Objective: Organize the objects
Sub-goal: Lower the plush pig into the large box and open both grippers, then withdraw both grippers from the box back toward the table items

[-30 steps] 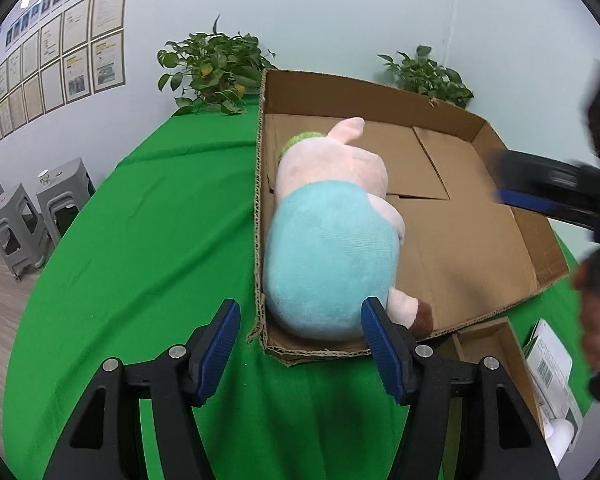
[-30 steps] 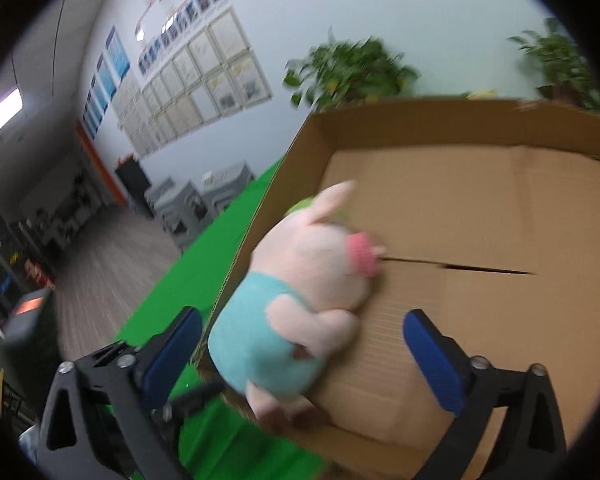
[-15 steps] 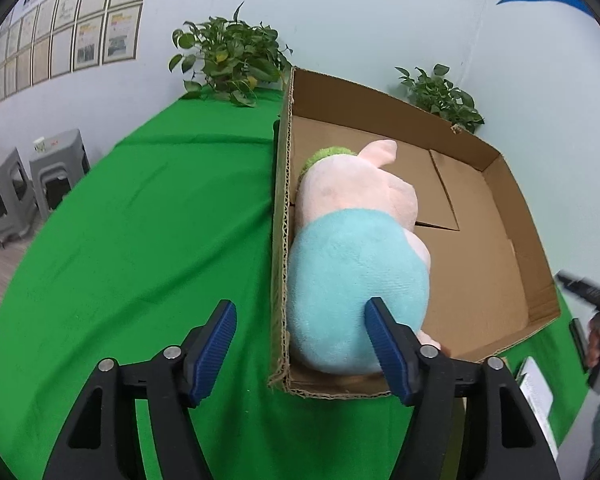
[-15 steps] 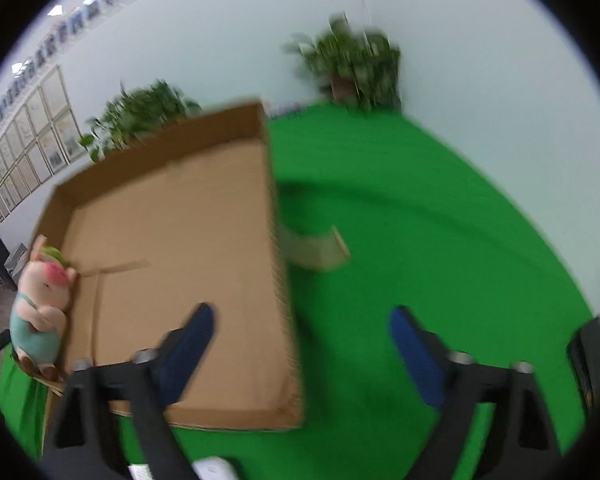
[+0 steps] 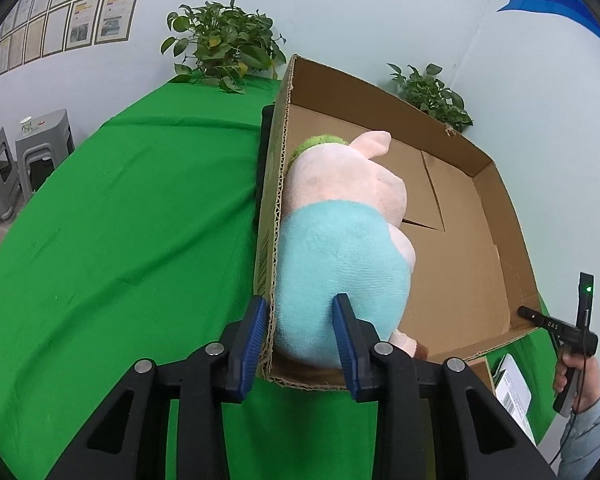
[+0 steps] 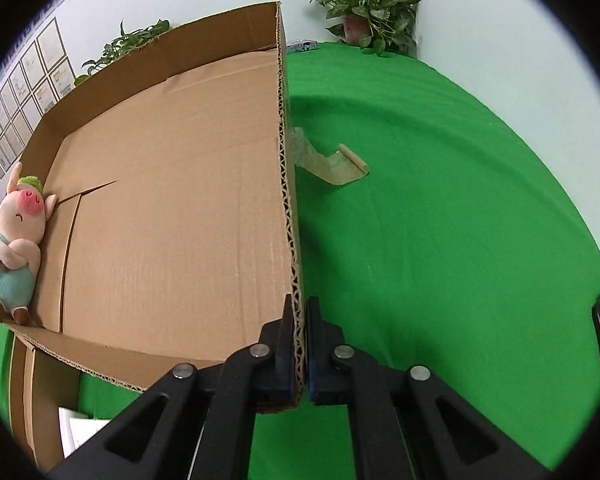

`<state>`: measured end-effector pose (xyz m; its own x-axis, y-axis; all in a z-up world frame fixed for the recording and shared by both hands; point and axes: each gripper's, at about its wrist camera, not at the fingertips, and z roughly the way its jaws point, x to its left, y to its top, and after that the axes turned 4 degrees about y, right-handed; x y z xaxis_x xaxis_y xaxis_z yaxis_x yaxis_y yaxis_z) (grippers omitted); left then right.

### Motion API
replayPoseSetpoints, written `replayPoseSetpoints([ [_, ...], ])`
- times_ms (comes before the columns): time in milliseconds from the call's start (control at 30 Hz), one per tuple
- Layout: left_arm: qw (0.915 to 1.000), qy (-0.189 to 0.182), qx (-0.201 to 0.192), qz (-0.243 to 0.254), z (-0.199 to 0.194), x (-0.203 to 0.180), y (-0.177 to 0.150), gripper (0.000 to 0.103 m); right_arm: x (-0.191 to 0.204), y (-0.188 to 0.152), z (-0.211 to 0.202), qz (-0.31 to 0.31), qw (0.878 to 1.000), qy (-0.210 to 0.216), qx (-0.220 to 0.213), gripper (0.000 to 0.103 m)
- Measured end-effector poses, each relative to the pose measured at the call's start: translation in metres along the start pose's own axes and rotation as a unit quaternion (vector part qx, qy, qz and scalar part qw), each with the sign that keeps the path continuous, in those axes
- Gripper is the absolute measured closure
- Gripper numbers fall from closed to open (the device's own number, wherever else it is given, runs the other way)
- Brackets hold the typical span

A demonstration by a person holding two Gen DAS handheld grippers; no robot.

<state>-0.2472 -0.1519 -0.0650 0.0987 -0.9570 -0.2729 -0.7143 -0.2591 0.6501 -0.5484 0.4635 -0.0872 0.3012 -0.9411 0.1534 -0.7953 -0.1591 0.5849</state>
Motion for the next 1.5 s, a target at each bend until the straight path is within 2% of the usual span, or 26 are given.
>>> replayPoseSetpoints([
  [200, 0.9987, 0.035, -0.009, 0.035, -0.008, -0.012, 0.001, 0.072, 0.005, 0.000, 0.000, -0.005, 1.000, -0.018, -0.002, 0.098],
  [267, 0.9970, 0.047, -0.030, 0.053, -0.022, -0.022, 0.002, 0.072, 0.010, 0.000, -0.009, -0.008, 1.000, -0.025, -0.015, 0.096],
  [300, 0.9951, 0.057, -0.050, 0.064, -0.033, -0.030, 0.002, 0.068, 0.014, 0.000, -0.018, -0.013, 0.999, -0.036, -0.028, 0.091],
  [333, 0.9932, 0.060, -0.067, 0.073, -0.043, -0.037, 0.003, 0.055, 0.021, -0.002, -0.030, -0.019, 0.998, -0.033, -0.042, 0.070],
  [367, 0.9910, 0.063, -0.085, 0.082, -0.052, -0.046, 0.002, 0.046, 0.029, -0.003, -0.041, -0.026, 0.997, -0.026, -0.061, 0.037],
  [400, 0.9878, 0.067, -0.107, 0.092, -0.064, -0.057, 0.001, 0.029, 0.035, -0.003, -0.051, -0.031, 0.996, -0.022, -0.079, 0.022],
  [433, 0.9849, 0.068, -0.124, 0.100, -0.073, -0.066, 0.000, 0.020, 0.046, -0.005, -0.066, -0.040, 0.993, -0.019, -0.108, 0.016],
  [500, 0.9796, 0.064, -0.148, 0.120, -0.091, -0.086, -0.002, 0.016, 0.064, -0.006, -0.083, -0.058, 0.989, -0.011, -0.134, 0.016],
  [600, 0.9736, 0.067, -0.171, 0.136, -0.105, -0.112, -0.008, 0.004, 0.087, -0.015, -0.103, -0.071, 0.985, 0.011, -0.155, 0.015],
  [767, 0.9692, 0.059, -0.201, 0.130, -0.123, -0.141, -0.023, 0.003, 0.113, -0.033, -0.121, -0.083, 0.982, 0.025, -0.167, 0.015],
  [900, 0.9694, 0.054, -0.205, 0.124, -0.130, -0.150, -0.036, 0.003, 0.128, -0.041, -0.124, -0.090, 0.981, 0.036, -0.166, 0.015],
  [1033, 0.9669, 0.065, -0.214, 0.124, -0.136, -0.154, -0.049, 0.003, 0.138, -0.053, -0.132, -0.094, 0.980, 0.040, -0.172, 0.015],
  [1500, 0.9726, 0.053, -0.195, 0.114, -0.142, -0.162, -0.072, 0.003, 0.151, -0.081, -0.140, -0.087, 0.979, 0.049, -0.179, 0.015],
])
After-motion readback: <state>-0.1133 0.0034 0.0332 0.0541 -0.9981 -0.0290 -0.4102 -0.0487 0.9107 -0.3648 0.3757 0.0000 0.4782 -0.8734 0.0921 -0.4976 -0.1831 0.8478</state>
